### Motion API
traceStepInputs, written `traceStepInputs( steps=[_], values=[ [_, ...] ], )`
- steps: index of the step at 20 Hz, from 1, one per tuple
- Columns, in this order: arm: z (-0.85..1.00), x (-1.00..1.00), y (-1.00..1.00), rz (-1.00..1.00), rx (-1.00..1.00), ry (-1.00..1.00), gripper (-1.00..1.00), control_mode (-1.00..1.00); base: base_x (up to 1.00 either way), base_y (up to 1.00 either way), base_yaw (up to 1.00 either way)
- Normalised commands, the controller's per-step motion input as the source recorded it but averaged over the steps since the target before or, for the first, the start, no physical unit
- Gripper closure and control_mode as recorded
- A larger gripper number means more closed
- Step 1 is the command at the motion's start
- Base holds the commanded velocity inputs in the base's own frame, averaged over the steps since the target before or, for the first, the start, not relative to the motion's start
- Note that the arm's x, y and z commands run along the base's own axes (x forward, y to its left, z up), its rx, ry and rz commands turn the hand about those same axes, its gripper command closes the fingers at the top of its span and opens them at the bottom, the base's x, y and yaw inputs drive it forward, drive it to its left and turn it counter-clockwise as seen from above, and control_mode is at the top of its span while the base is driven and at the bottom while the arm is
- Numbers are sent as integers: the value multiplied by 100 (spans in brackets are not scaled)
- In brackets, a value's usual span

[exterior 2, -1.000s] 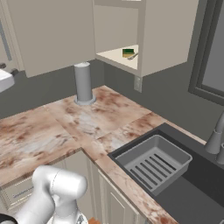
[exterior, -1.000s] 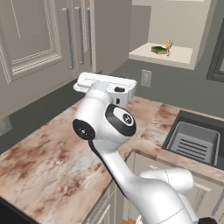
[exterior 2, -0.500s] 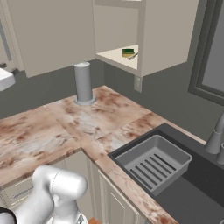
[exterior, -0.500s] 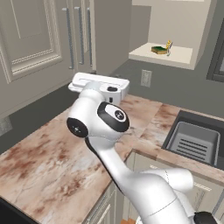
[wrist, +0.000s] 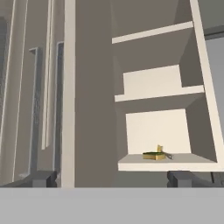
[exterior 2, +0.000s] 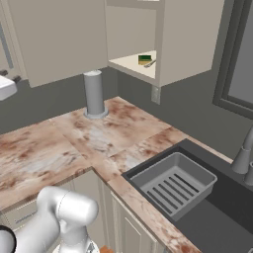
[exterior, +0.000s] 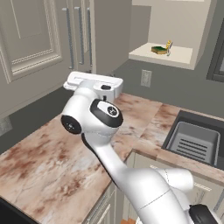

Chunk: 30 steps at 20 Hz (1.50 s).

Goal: Pick up the dish brush and sponge from the sink, and place them back in the cabinet, and close the cabinet door.

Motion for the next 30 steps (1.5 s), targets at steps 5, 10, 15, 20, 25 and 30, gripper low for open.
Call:
traceStepInputs(
  steps=[5,10,15,20,25,30],
  values=[
    [0,18,7,0,0,0,-100,-100,0,0,0],
    [0,18,3,0,0,0,-100,-100,0,0,0],
    [-1,17,3,0,0,0,-100,-100,0,0,0],
    [-4,16,3,0,0,0,-100,-100,0,0,0],
    [-5,17,2,0,0,0,-100,-100,0,0,0],
    [-3,17,1,0,0,0,-100,-100,0,0,0]
  ],
)
